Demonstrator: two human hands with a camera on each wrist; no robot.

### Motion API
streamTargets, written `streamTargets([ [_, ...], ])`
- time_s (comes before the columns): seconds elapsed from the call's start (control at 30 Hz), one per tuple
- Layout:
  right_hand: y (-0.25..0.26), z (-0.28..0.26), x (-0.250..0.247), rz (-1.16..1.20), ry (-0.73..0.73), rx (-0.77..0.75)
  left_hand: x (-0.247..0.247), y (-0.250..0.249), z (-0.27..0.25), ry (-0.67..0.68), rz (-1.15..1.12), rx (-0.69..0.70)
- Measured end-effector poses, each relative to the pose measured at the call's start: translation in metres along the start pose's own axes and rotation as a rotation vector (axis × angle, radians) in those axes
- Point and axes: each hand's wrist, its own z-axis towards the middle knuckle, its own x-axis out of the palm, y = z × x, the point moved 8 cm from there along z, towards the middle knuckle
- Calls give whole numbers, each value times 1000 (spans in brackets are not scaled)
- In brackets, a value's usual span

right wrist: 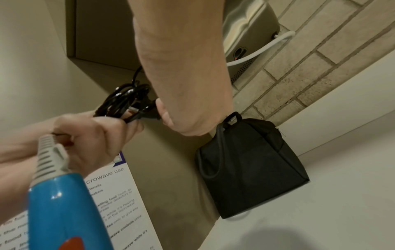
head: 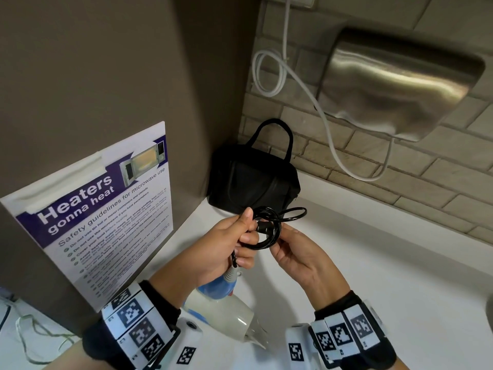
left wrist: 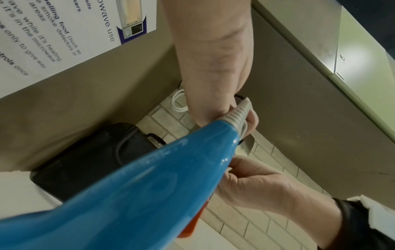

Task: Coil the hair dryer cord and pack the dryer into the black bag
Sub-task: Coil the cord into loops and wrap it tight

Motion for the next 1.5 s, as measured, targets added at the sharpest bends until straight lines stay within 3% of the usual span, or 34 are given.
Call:
streamTargets([
  [0.2, -5, -11, 10, -86, 18, 61, 1, 0, 0, -11, 42, 8],
  [0.43, -4, -9, 2, -88, -126, 33, 4, -1, -2, -2, 91, 24],
  [0.67, -7, -17, 20, -135, 49, 54, -7, -1, 1, -106, 29, 46],
  [0.87, -4, -30, 16, -188, 62, 77, -20, -6, 4, -219, 128, 105],
  [0.97, -3, -43, 24, -294, 99, 82, -16, -8, 2, -208, 114, 133],
  [1.1, -7, -57, 43, -318, 162, 60, -6, -12, -5, -237, 302, 244],
  [1.23, -14, -62, 50, -136, 215, 37, -7, -23, -11, -315, 420, 394],
  [1.4, -20, -70, 55, -128, 335, -12, -12, -25, -11, -333, 407, 437],
  [1.5, -15, -70, 55, -243, 291, -61, -7, -25, -14, -339, 493, 453],
])
